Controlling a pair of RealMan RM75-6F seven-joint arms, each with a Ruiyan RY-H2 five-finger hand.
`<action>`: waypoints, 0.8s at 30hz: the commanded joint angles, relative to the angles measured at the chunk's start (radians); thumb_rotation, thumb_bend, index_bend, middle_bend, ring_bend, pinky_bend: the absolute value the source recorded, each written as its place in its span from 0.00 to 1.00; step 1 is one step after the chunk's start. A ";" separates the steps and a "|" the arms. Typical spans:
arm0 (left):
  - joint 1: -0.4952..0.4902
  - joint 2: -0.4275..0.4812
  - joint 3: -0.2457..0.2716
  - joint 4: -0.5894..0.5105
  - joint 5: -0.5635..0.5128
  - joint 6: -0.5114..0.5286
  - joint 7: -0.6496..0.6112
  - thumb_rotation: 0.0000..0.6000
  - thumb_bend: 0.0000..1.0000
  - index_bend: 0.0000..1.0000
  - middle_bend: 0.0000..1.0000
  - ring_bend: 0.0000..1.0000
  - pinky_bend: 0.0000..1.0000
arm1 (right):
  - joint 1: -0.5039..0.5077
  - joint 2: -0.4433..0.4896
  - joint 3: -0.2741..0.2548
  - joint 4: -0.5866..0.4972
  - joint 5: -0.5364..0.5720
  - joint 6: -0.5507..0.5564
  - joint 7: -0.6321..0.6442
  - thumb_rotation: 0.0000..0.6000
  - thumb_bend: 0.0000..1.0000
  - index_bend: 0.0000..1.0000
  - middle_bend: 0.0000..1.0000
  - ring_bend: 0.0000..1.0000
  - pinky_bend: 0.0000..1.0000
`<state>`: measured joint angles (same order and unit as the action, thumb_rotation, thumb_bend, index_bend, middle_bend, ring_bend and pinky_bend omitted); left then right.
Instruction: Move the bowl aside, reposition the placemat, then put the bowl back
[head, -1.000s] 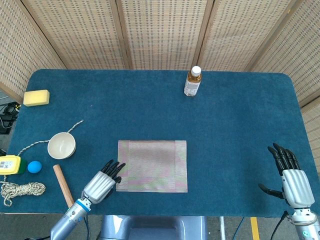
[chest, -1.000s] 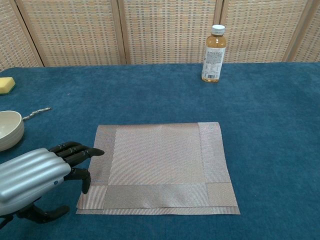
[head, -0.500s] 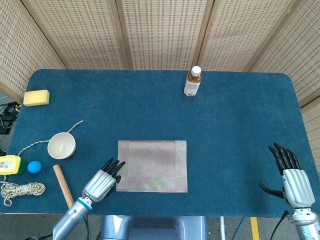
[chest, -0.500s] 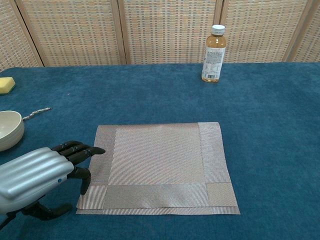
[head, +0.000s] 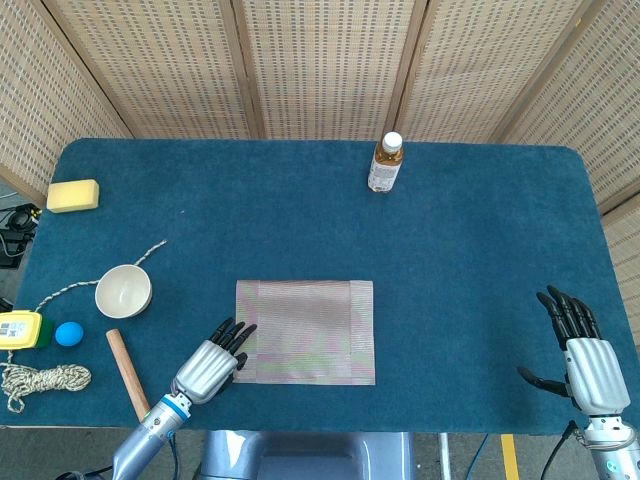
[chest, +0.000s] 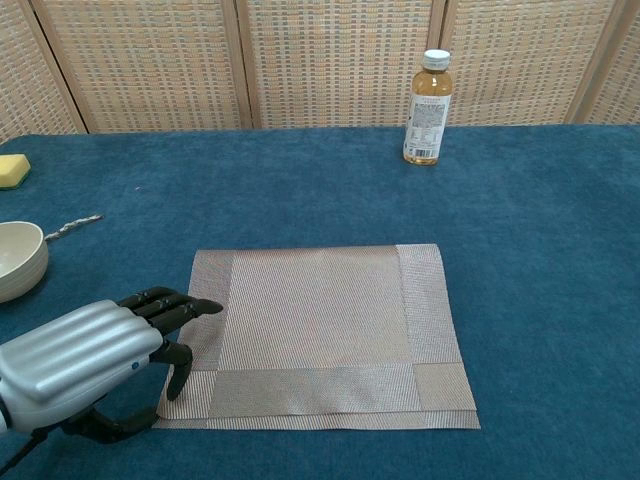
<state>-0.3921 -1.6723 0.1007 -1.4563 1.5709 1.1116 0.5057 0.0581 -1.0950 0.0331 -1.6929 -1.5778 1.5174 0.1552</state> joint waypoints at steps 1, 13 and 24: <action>-0.001 0.000 0.001 -0.002 0.003 0.002 -0.003 1.00 0.41 0.52 0.00 0.00 0.00 | 0.000 0.000 0.000 0.000 0.000 0.000 0.000 1.00 0.16 0.00 0.00 0.00 0.00; 0.000 -0.011 -0.005 0.009 -0.017 -0.007 0.018 1.00 0.42 0.55 0.00 0.00 0.00 | -0.001 0.002 0.000 -0.002 -0.001 0.000 0.002 1.00 0.16 0.00 0.00 0.00 0.00; -0.003 -0.008 -0.011 -0.003 -0.019 -0.002 0.018 1.00 0.51 0.59 0.00 0.00 0.00 | -0.003 0.004 -0.003 -0.006 -0.010 0.006 0.003 1.00 0.16 0.00 0.00 0.00 0.00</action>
<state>-0.3944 -1.6821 0.0905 -1.4571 1.5516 1.1087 0.5242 0.0554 -1.0914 0.0304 -1.6985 -1.5875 1.5231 0.1581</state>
